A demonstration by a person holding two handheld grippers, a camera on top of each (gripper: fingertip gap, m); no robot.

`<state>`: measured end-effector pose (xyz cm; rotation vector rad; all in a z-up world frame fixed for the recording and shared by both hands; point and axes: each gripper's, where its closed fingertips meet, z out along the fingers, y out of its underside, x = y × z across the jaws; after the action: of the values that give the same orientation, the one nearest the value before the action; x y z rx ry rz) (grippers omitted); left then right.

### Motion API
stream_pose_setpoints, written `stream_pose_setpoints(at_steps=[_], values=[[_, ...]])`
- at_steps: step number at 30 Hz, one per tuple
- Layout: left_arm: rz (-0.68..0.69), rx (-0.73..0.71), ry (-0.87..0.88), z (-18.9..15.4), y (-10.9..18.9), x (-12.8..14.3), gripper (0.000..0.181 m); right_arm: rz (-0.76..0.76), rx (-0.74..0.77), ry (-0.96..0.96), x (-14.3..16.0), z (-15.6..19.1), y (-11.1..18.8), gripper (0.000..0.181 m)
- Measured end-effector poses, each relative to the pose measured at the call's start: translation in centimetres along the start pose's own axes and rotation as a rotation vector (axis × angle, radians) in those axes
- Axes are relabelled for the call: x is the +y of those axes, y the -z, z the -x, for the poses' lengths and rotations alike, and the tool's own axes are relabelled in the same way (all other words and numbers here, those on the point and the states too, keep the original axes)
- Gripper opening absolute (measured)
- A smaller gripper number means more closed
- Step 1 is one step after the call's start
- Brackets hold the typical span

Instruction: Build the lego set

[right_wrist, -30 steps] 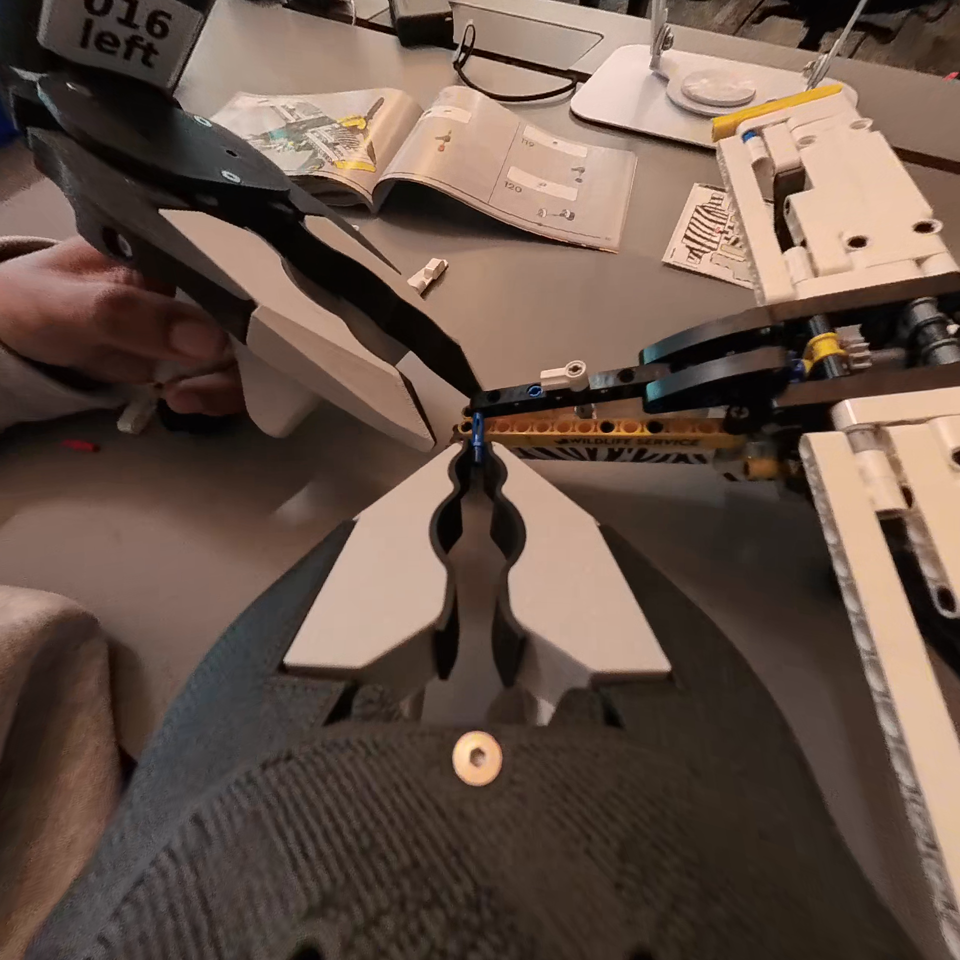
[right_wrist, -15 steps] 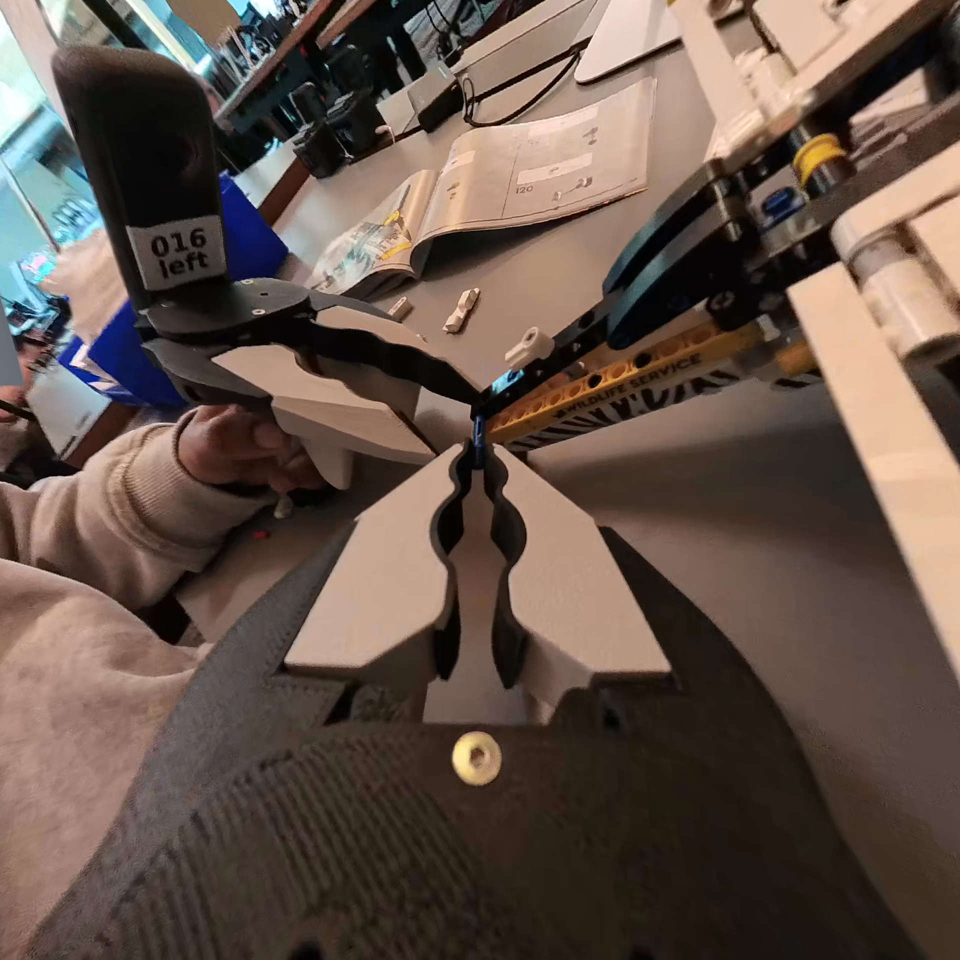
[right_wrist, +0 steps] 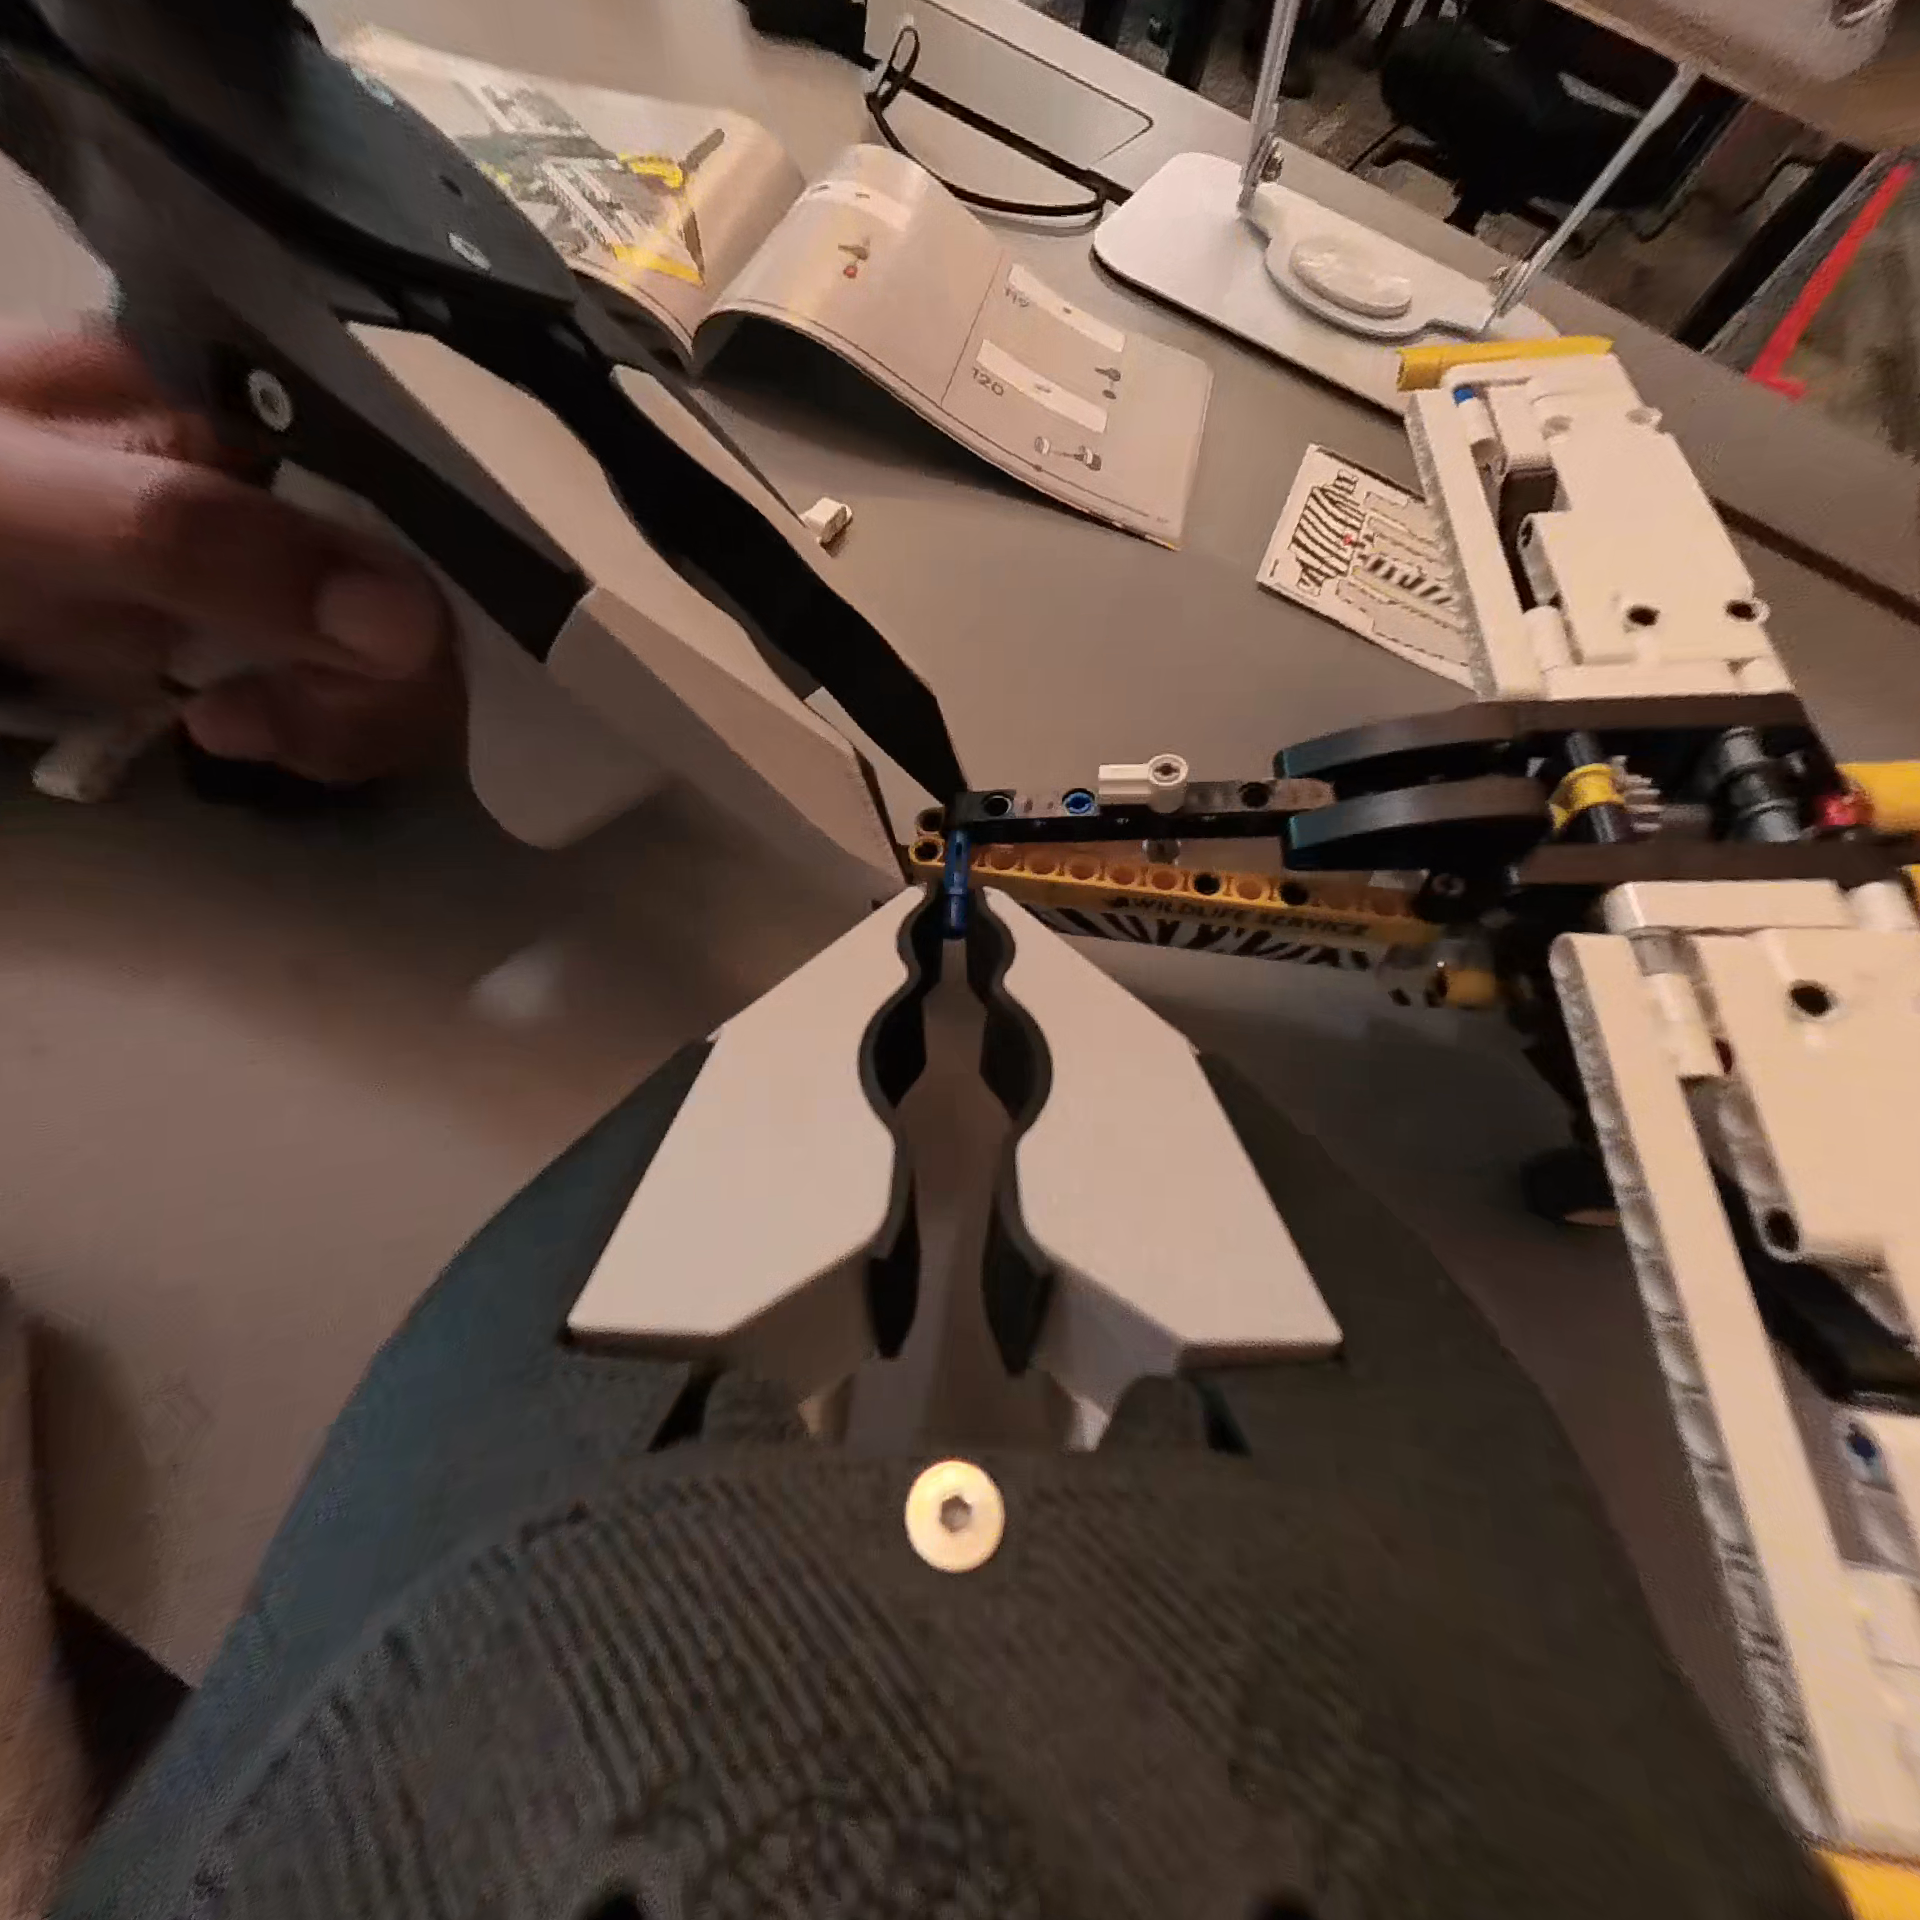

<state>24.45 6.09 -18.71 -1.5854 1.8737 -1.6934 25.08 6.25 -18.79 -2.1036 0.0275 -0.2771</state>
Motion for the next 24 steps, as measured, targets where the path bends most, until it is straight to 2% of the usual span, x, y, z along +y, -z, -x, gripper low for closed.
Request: stream_pose_setpoints(at_steps=[5,12,16,18,21,24], values=[[-0.002,-0.019,-0.023,0.0,0.0,0.0,0.028,-0.083,-0.173,-0.387,-0.1,0.0,0.1,0.002],[-0.005,-0.002,-0.016,-0.1,0.3,0.0,0.028,-0.121,-0.271,-0.657,-0.3,0.4,0.2,0.002],[0.016,-0.017,-0.034,0.0,0.6,0.2,0.023,-0.114,-0.307,-0.667,-0.4,1.0,0.0,0.002],[-0.003,0.039,-0.007,-0.9,0.9,-0.2,0.013,-0.101,-0.287,-0.602,-0.5,1.4,-0.1,0.002],[0.062,-0.074,-0.129,0.5,1.1,0.2,0.000,-0.047,-0.211,-0.449,-0.1,2.0,-0.5,0.002],[0.044,-0.024,-0.066,0.3,1.5,0.0,0.008,-0.012,-0.179,-0.381,0.1,1.9,-0.4,0.002]])
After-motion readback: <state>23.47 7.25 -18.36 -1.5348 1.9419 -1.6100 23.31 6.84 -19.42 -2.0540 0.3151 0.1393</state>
